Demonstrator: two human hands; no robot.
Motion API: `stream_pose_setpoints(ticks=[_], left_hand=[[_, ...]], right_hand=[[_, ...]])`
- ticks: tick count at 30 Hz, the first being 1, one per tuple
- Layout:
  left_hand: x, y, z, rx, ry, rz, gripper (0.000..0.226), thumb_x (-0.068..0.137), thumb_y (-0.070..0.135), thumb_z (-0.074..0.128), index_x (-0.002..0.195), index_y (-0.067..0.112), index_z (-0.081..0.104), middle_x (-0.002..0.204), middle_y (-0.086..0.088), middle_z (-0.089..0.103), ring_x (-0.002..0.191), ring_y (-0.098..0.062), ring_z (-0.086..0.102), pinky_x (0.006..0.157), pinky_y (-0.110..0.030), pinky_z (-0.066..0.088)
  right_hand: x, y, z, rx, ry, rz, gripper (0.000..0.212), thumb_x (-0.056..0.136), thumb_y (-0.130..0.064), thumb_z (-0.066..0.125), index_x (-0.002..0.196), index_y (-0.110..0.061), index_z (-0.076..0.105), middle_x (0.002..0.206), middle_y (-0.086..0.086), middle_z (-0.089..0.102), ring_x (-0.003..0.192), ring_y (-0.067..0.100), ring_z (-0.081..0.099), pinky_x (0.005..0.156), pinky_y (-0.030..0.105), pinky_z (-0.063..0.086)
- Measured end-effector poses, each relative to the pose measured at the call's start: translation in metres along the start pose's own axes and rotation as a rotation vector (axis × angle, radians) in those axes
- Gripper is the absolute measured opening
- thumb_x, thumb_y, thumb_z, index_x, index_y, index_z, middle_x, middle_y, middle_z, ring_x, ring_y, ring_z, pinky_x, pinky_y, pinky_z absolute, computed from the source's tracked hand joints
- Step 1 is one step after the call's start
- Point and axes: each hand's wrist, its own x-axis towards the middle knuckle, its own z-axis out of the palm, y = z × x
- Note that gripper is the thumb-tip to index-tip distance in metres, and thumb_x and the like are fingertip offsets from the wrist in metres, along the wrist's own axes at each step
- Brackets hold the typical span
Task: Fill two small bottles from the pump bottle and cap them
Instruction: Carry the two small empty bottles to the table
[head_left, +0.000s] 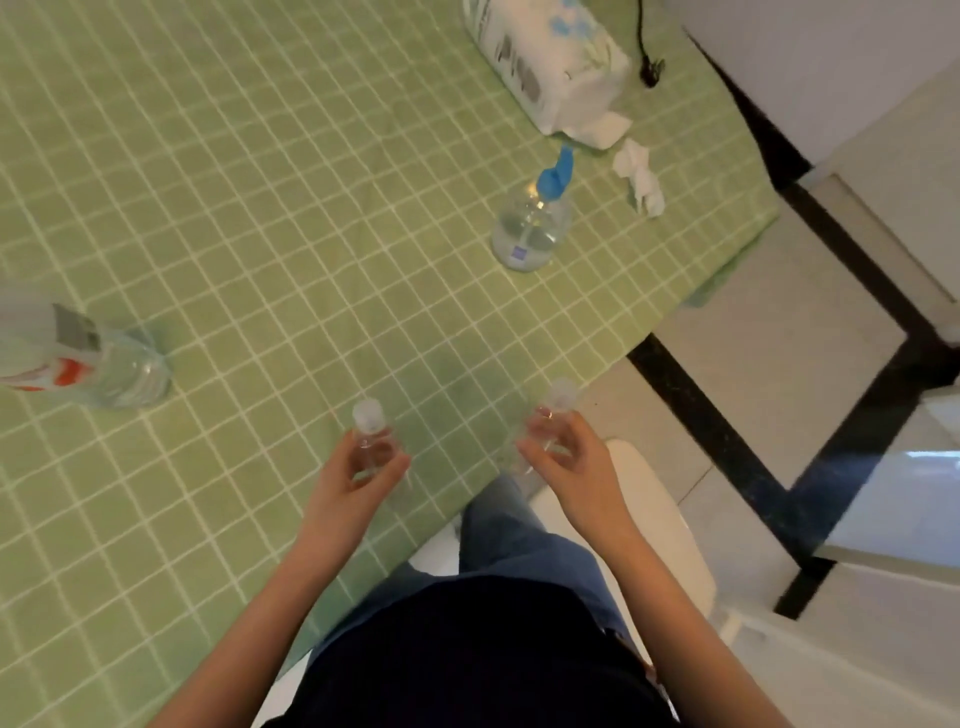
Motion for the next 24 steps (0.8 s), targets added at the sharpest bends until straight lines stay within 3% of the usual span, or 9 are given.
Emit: stream_pose_setpoints(ticks=[5,8,12,18,24], left_hand=[[0.031,0.013,0.028,-0.065,0.207,0.015,0.023,0.082,0.016,0.069,0.098,0.03,0.061,0.098,0.013,0.067,0.09,0.006,0.063,0.068,-0.001,0.044],[0.046,0.027,0.056,-0.098,0.338,0.026,0.022,0.082,0.015,0.068,0.095,0.032,0.061,0.096,0.02,0.067,0.088,0.01,0.062,0.068,0.0,0.044],[0.062,0.036,0.093,-0.14,0.494,0.025,0.017,0.083,0.012,0.067,0.093,0.023,0.061,0.097,0.023,0.064,0.086,0.015,0.061,0.067,0.002,0.042],[0.076,0.048,0.126,-0.2,0.619,0.013,0.026,0.083,0.012,0.066,0.107,0.02,0.06,0.097,0.014,0.065,0.083,0.014,0.061,0.067,0.001,0.043],[0.088,0.06,0.134,-0.184,0.676,0.071,0.029,0.083,0.013,0.067,0.1,0.034,0.058,0.099,0.005,0.067,0.086,0.01,0.062,0.069,-0.003,0.045]], right_hand=[[0.068,-0.012,-0.024,-0.085,-0.27,-0.032,0.022,0.082,-0.005,0.07,0.095,-0.018,0.058,0.101,-0.018,0.062,0.093,-0.006,0.06,0.081,0.019,0.049],[0.109,-0.019,-0.043,-0.173,-0.439,-0.074,0.03,0.082,-0.009,0.071,0.096,-0.031,0.058,0.098,-0.019,0.065,0.092,-0.01,0.061,0.078,0.01,0.047],[0.156,-0.032,-0.064,-0.25,-0.611,-0.103,0.031,0.083,-0.021,0.072,0.104,-0.038,0.057,0.102,-0.023,0.065,0.095,-0.007,0.06,0.083,0.011,0.046],[0.202,-0.052,-0.072,-0.266,-0.724,-0.2,0.027,0.085,-0.022,0.071,0.108,-0.027,0.057,0.107,-0.022,0.062,0.102,-0.003,0.059,0.092,0.024,0.047],[0.22,-0.044,-0.06,-0.257,-0.833,-0.218,0.028,0.085,-0.027,0.07,0.107,-0.036,0.056,0.114,-0.018,0.063,0.109,0.012,0.059,0.095,0.031,0.048]])
